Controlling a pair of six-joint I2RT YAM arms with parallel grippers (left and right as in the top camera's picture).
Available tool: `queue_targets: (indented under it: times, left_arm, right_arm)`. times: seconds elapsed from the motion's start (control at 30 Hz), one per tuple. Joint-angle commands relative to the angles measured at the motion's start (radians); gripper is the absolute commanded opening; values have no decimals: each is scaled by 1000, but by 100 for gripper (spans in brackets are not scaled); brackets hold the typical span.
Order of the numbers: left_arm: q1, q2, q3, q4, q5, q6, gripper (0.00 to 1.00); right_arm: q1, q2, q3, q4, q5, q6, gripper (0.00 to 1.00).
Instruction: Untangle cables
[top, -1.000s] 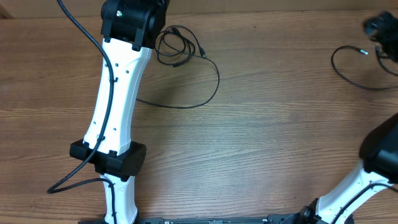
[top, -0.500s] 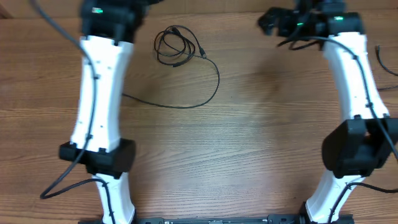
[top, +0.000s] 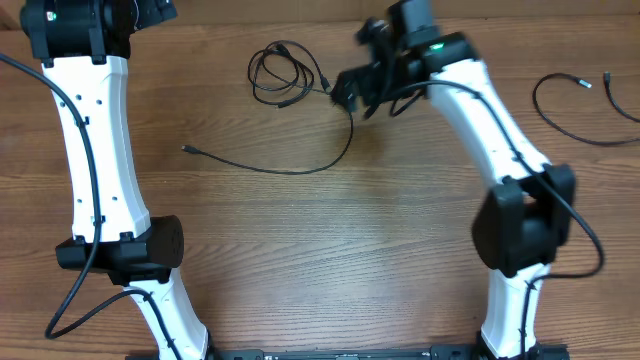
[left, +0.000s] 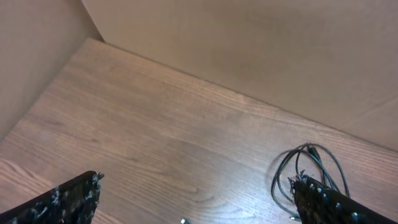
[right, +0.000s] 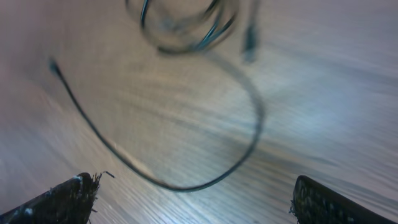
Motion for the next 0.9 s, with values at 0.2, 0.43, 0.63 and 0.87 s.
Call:
queue_targets:
  times: [0.2,0.43,0.63,0.87]
  left_arm:
    - [6,-38,23,34,42,65,99]
    - [5,-38,23,26,68,87,100]
    - [5,-38,23,39,68,87,99]
    - [5,-38,23,56,68,90,100]
  right_arm:
    - [35,79,12,-51,80,-314,100]
    - [25,181,12,-14,98,-314,100]
    - [50,216,12,46,31,-241,100]
    - [70,217,12,62,19,-344,100]
